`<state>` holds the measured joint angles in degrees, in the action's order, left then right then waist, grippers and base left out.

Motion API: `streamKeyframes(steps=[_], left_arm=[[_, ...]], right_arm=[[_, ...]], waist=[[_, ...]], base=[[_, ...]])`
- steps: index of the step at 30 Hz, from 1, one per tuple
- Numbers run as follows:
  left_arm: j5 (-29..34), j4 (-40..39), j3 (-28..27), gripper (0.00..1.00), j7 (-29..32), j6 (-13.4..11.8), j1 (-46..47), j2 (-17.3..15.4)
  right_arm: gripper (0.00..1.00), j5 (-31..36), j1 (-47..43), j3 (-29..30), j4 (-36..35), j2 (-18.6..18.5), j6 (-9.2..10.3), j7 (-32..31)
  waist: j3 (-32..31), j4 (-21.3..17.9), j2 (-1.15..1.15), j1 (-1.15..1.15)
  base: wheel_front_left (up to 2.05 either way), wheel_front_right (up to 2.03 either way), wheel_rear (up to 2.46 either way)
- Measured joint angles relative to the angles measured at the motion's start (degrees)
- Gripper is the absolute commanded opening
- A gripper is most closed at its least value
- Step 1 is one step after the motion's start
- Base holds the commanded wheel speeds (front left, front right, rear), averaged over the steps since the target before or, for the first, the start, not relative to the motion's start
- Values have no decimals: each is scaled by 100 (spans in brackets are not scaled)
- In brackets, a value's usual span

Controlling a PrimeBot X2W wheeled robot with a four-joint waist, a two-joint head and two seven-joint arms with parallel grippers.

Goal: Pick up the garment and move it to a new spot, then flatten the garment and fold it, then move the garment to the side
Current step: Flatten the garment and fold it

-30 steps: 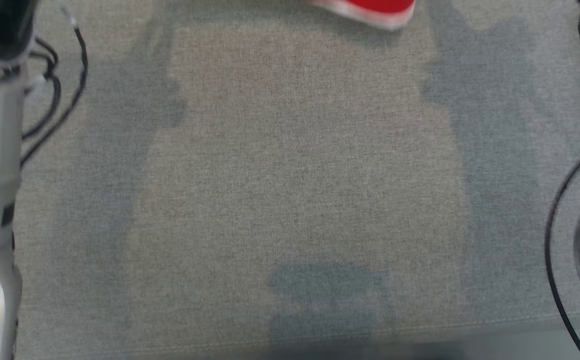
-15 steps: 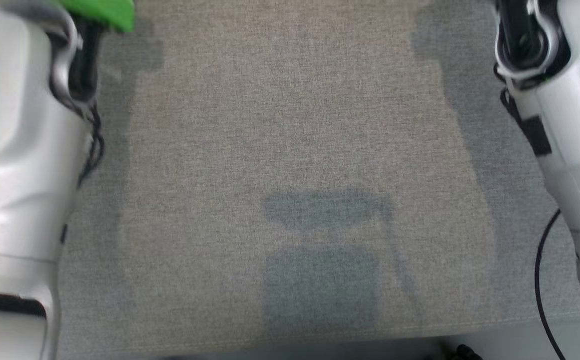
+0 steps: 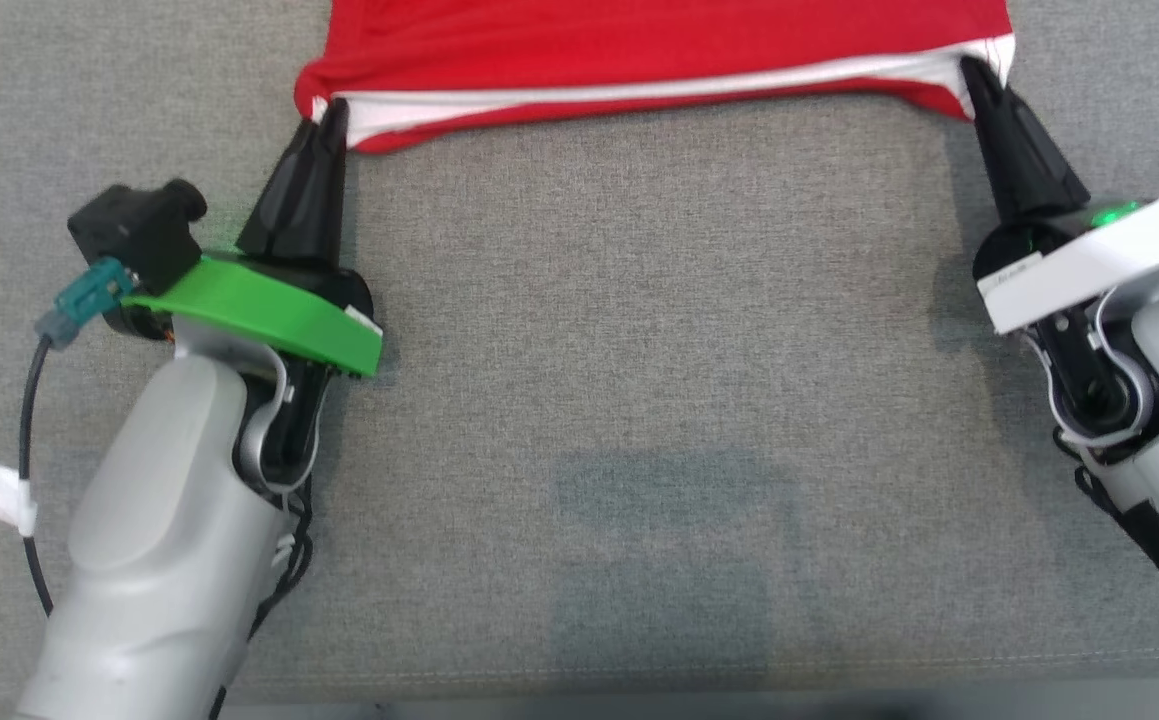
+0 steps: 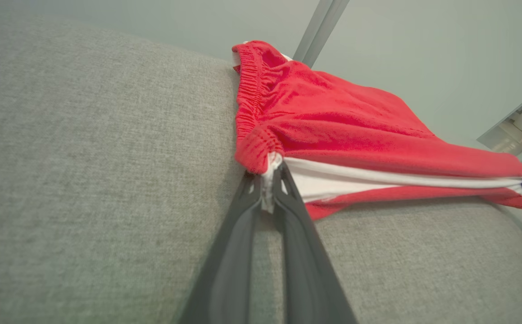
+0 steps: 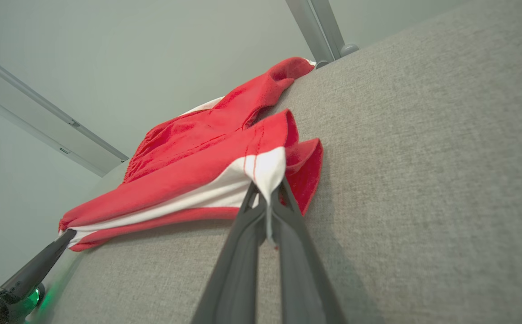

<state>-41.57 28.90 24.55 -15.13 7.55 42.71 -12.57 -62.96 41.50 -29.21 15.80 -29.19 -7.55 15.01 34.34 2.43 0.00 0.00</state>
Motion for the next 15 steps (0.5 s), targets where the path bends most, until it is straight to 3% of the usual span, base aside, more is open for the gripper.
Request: streamKeyframes(steps=[10,15], left_arm=[[83,-735,-308,0,2,2,-1667,96],[246,-1206,-391,0,2,1,-2481,140]], right_arm=[[0,109,-1508,366,-211,325,-1,3],[0,207,-2273,691,-764,396,0,-2]], waist=[[-705,-82,0,0],[-1071,-151,0,0]], base=[[0,0,0],[0,0,0]])
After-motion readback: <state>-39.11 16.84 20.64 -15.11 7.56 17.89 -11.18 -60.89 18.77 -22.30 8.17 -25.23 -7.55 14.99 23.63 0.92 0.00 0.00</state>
